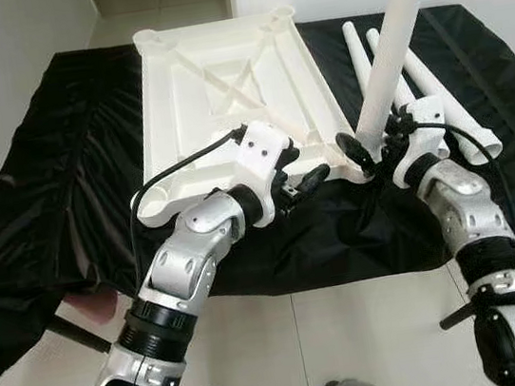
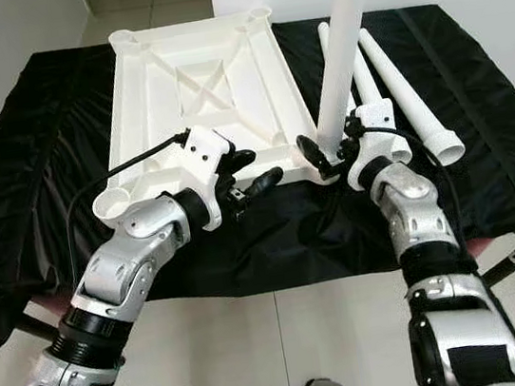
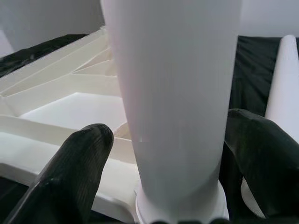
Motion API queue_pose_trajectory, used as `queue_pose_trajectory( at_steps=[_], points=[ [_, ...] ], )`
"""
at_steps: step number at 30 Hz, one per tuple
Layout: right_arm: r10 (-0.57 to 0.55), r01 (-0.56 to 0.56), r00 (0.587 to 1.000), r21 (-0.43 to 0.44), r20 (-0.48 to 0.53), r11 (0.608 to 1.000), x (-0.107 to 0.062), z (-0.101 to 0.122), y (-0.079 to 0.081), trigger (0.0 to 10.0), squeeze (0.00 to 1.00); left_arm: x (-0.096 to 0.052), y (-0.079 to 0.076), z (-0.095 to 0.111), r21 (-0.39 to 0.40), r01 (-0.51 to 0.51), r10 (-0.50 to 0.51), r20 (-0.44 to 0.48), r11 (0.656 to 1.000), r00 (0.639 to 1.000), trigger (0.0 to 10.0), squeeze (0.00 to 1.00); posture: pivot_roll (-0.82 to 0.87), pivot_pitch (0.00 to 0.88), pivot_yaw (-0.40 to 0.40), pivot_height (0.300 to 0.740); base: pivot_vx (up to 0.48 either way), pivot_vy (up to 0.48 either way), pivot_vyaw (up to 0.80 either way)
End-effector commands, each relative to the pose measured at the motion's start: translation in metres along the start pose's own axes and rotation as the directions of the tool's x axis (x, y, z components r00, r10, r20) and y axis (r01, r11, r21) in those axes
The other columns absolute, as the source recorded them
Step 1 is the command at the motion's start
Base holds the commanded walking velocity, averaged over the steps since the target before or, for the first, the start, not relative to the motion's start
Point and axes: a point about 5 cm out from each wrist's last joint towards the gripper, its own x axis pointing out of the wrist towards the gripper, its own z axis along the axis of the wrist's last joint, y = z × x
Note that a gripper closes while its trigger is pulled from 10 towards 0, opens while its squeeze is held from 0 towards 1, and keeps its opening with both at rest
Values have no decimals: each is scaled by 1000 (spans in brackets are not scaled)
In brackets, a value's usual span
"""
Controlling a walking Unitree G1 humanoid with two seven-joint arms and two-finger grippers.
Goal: Building children table
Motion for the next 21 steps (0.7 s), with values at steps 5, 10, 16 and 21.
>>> queue_pose_trajectory(
  at_steps=[5,10,16,21],
  points=[
    [101,-101,995,17,9,995,8,6,-2,10000,0,-1,-5,-1,7,48,-48,-5,999,999,10000,0,-32,45,38,740,0,0,0],
    [127,-127,992,8,1,992,11,10,-6,10000,0,-1,-4,-1,8,48,-48,-6,999,999,10000,0,-29,51,42,740,0,0,0],
    [150,-149,987,9,-54,989,12,6,-10,0,0,-3,-2,0,10,37,-37,-7,999,999,10000,0,-20,54,33,740,0,0,0],
    [160,-159,984,21,-80,987,8,-4,-10,0,0,-3,-2,0,8,30,-30,-6,1000,1000,10000,0,-19,54,32,740,0,0,0]
  ],
)
